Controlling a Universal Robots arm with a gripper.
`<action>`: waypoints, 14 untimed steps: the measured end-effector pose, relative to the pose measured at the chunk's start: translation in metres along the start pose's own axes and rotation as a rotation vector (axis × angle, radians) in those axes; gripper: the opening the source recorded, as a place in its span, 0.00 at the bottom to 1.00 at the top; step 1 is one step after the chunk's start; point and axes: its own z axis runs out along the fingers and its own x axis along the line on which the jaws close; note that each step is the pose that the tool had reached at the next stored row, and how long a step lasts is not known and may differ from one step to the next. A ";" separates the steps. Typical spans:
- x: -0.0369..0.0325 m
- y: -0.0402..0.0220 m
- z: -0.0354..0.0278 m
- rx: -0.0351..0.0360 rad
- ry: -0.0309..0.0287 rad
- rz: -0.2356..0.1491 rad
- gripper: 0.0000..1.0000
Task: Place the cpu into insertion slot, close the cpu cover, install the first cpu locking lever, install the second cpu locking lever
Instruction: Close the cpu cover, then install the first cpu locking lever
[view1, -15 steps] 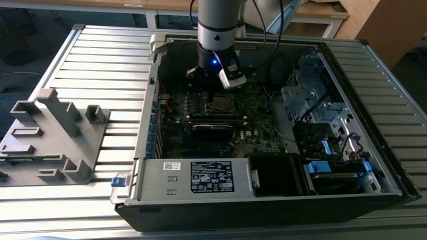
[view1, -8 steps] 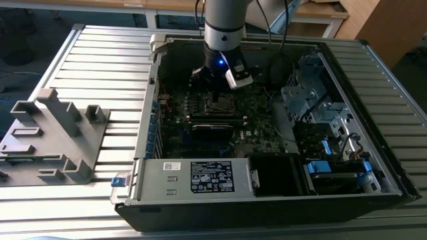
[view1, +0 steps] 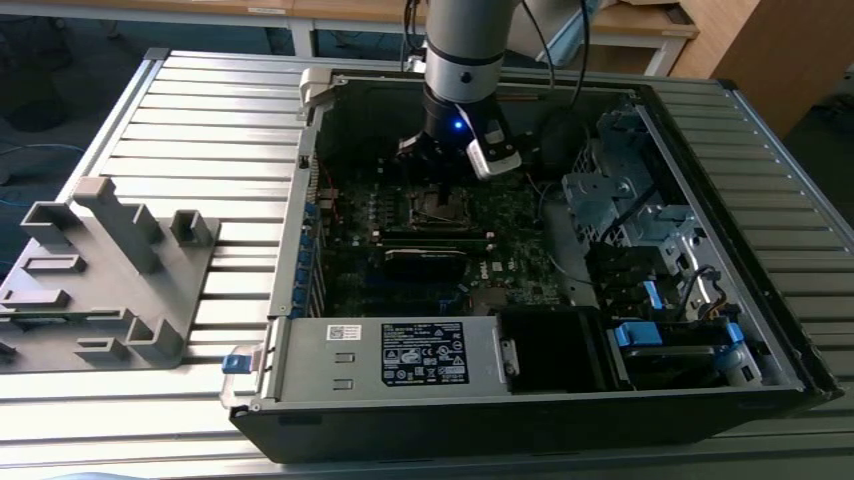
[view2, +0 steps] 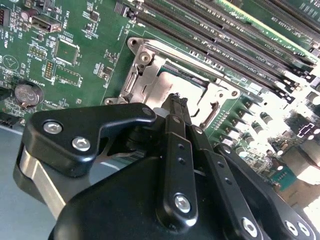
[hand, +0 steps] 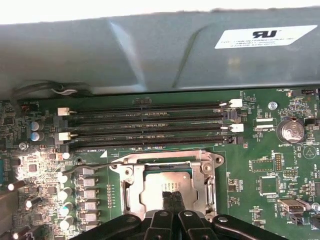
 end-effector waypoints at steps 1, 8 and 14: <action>0.0000 0.0000 -0.0007 0.0000 0.0000 0.000 0.10; -0.0001 0.0001 -0.0065 -0.0001 0.0000 0.000 0.10; 0.0000 0.0001 -0.0092 0.0004 0.0003 0.000 0.10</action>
